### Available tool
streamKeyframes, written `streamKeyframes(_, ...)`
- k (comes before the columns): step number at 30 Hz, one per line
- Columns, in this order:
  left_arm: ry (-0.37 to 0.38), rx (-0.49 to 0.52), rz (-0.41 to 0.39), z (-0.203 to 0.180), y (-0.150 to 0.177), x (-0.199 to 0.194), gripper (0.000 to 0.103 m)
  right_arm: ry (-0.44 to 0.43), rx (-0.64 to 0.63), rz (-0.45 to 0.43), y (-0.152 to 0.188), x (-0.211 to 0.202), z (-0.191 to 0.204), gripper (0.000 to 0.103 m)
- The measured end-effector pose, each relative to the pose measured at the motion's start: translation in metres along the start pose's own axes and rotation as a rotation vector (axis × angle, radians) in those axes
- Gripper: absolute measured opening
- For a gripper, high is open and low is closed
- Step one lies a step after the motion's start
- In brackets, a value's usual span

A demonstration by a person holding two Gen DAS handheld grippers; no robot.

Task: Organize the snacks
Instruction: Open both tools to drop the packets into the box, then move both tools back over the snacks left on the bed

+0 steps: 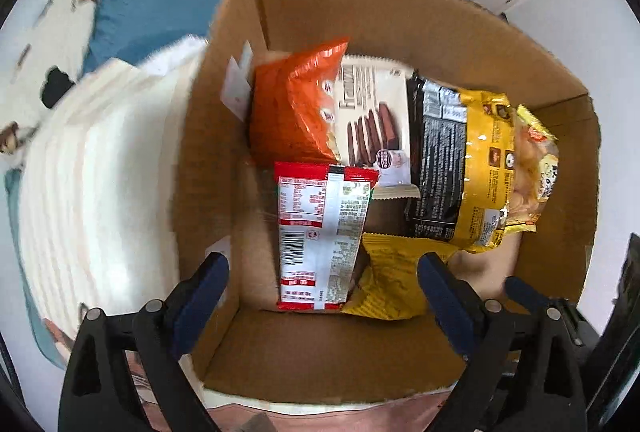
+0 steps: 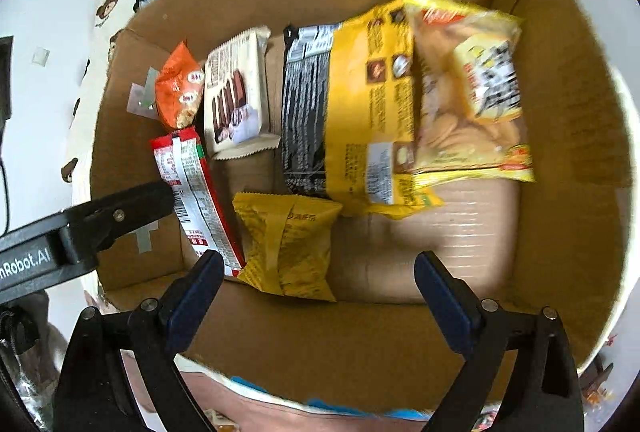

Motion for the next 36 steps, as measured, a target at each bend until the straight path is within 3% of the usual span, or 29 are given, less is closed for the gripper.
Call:
streamKeyframes(10,-0.052,-0.021,-0.305,0.017,0.043,-0.084,0.097,0.094,-0.069,-0.234,0.027,-0.075,0.002,0.098)
streamKeyframes(21,-0.110,-0.037,-0.499,0.032,0.116,-0.138,0.097,0.105,-0.119,-0.417,0.090,-0.150,0.024,0.098)
streamKeyframes(29,-0.113,-0.035,-0.529,0.031,0.159,-0.152,0.097,0.041,-0.122,-0.469,0.138,-0.176,0.038,0.098)
streamKeyframes(33,-0.100,-0.044,-0.509,0.032,0.185,-0.142,0.097,-0.004,-0.079,-0.427,0.168,-0.167,0.026,0.098)
streamKeyframes(36,-0.112,-0.047,-0.469,0.031,0.207,-0.120,0.097,-0.023,0.012,-0.366,0.194,-0.147,-0.006,0.098)
Point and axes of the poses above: each gripper's, at about its wrist camera, not at the fingertips, and x roughly the way its jaws point, z to its left, y to its underside, the point moved 7 cm from there along x, roughly the way its jaws point, and after that the axes turned 6 degrees about -y, right-handed, at the moved point
